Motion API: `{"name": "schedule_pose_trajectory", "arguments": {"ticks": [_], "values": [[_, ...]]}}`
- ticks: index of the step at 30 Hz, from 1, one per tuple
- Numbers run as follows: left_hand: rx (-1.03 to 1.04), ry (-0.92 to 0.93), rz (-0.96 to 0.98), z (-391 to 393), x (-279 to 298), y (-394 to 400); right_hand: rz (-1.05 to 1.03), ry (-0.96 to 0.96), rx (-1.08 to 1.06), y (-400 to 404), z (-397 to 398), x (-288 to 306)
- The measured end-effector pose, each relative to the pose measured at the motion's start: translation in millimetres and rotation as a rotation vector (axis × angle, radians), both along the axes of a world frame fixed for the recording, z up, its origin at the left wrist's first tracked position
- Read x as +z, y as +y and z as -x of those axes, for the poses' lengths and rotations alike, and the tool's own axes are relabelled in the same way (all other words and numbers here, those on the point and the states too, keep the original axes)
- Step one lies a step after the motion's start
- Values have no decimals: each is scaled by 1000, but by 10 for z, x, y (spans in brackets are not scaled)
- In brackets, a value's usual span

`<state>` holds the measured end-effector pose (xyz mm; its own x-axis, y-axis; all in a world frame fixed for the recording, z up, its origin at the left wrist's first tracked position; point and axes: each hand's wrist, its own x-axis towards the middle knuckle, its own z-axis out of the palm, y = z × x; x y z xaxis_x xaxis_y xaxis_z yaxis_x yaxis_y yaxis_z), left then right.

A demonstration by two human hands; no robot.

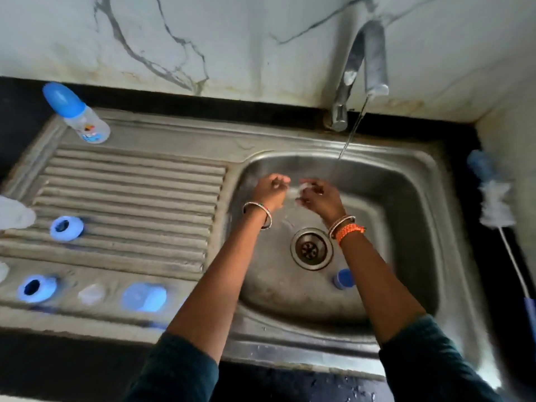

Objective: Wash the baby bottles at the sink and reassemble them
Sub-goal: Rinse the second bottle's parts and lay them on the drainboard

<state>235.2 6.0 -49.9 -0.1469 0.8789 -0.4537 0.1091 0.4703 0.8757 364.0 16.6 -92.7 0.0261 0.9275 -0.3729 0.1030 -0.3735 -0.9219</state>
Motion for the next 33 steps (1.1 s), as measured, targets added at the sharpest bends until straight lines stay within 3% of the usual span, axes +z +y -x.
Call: {"name": "schedule_pose_trajectory", "arguments": {"ticks": [2,6,12,16,18,20,22,26,33], "values": [[-42,-121,-17,-218,97,88,-33,96,-30,62,-245,302],[-116,-335,-72,-594,264,211,-167,-56,-84,82,-444,675],[-103,-8,-275,-728,204,117,-231,-177,-51,-1,-436,754],[8,88,-300,-777,245,94,-217,-68,44,-35,-373,819],[126,78,-319,-770,298,83,-242,-85,159,-43,-340,851],[173,59,-311,-738,353,78,-316,-147,127,-35,-313,857],[121,72,-274,-696,385,96,-361,-153,-3,-41,-295,857],[-94,152,-292,-777,423,25,-230,-69,-236,8,-272,892],[-23,275,-345,-727,373,69,-128,108,44,-25,-347,922]]}}
